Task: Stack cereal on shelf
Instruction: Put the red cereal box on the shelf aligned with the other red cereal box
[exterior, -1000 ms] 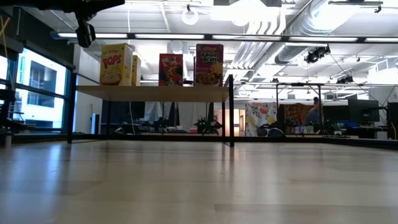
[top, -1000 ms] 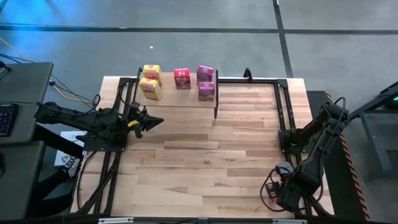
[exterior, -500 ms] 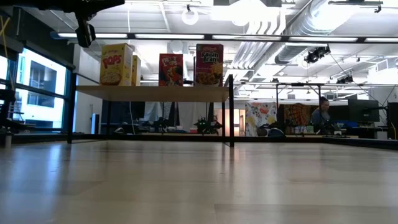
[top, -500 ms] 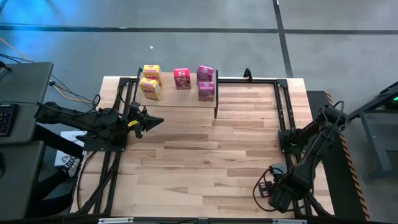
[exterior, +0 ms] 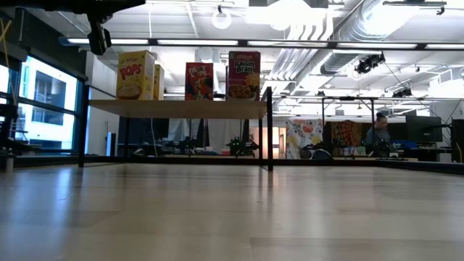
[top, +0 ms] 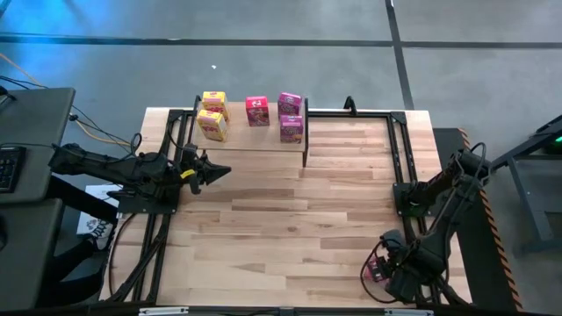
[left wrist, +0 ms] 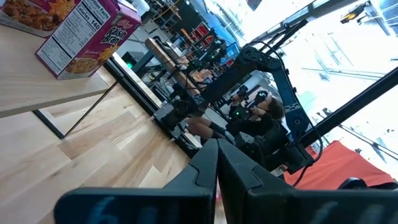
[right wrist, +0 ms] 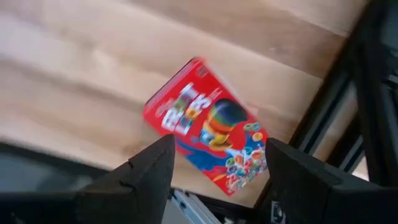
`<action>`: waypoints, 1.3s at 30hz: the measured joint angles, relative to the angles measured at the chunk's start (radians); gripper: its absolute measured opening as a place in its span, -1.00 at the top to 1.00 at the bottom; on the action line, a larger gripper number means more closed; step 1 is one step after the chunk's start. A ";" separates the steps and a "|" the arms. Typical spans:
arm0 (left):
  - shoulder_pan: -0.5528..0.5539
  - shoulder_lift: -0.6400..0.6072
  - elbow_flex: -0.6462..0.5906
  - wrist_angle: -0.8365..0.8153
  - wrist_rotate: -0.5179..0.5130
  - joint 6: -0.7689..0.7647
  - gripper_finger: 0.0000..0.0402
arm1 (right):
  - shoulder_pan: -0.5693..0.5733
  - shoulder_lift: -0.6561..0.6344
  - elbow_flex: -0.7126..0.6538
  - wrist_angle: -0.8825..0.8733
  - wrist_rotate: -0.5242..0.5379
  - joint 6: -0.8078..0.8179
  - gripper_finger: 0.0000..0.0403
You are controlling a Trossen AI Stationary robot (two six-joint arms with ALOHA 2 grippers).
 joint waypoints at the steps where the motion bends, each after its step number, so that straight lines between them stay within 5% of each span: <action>1: 0.000 0.000 0.000 0.000 0.000 0.000 1.00 | 0.002 0.000 0.000 0.014 0.000 -0.041 -0.16; 9: 0.000 0.000 0.000 0.000 -0.002 0.000 1.00 | 0.041 0.001 0.000 0.030 -0.015 -0.181 -0.16; 14: 0.000 0.000 0.000 0.000 -0.002 0.000 1.00 | 0.009 0.001 -0.027 0.138 -0.127 -0.569 -0.09; 21: 0.000 0.000 0.000 0.001 -0.003 0.000 1.00 | -0.026 0.002 -0.183 0.272 -0.283 -0.782 0.89; 28: 0.000 0.000 0.000 0.002 -0.005 0.000 1.00 | -0.026 0.002 -0.299 0.447 -0.321 -0.767 0.98; 39: -0.068 0.122 0.001 0.032 0.057 0.051 1.00 | -0.139 -0.001 -0.323 0.512 -0.156 -0.794 1.00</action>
